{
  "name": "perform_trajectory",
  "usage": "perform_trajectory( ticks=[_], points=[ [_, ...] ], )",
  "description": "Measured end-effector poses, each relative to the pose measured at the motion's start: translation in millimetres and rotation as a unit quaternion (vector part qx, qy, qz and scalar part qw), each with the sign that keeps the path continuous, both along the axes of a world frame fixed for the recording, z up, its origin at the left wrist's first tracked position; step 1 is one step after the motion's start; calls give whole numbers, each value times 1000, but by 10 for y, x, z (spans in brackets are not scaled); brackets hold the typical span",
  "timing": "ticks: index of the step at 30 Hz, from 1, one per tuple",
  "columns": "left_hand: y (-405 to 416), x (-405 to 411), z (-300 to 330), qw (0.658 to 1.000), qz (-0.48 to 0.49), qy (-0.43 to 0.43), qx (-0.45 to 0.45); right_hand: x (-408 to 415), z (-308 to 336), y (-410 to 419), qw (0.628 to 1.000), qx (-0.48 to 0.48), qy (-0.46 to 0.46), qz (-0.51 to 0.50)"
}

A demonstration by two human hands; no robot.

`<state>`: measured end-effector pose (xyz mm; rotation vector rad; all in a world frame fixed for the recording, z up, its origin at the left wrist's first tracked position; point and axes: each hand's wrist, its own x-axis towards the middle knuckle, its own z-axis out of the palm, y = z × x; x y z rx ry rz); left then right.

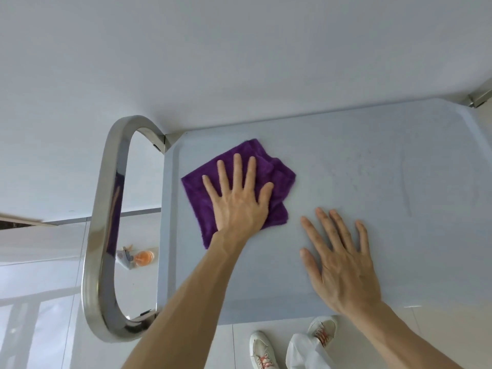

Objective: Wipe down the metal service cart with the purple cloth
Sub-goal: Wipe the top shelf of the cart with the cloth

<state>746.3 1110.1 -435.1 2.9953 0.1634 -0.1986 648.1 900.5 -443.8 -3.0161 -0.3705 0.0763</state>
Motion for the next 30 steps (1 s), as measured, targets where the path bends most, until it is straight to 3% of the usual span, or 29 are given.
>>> perform_trajectory(
  ticks=[4, 6, 11, 15, 17, 21, 23, 27, 30],
  points=[
    [24, -360, -42, 985, -169, -23, 12, -17, -17, 8, 1000, 4, 5, 3],
    [303, -373, -47, 979, -203, -29, 18, -19, -19, 10, 1000, 7, 4, 2],
    [914, 238, -18, 999, -43, -13, 9, -27, -28, 19, 1000, 16, 0, -7],
    [603, 812, -46, 998, 67, 14, -14, -25, -24, 22, 1000, 21, 0, -7],
    [373, 868, -53, 998, 53, 11, -13, -25, -18, 21, 1000, 22, -1, -9],
    [62, 526, -26, 993, -117, -6, -9, -22, -3, 35, 1000, 20, 1, -9],
    [-40, 208, -16, 987, -157, -21, -5, -28, -1, 36, 1000, 21, 2, -8],
    [237, -304, -64, 987, -154, -36, 9, -31, -11, 30, 1000, 25, -5, -6],
    [596, -202, -38, 993, -115, -35, 14, -28, -30, 35, 999, 30, -18, -5]
  ],
)
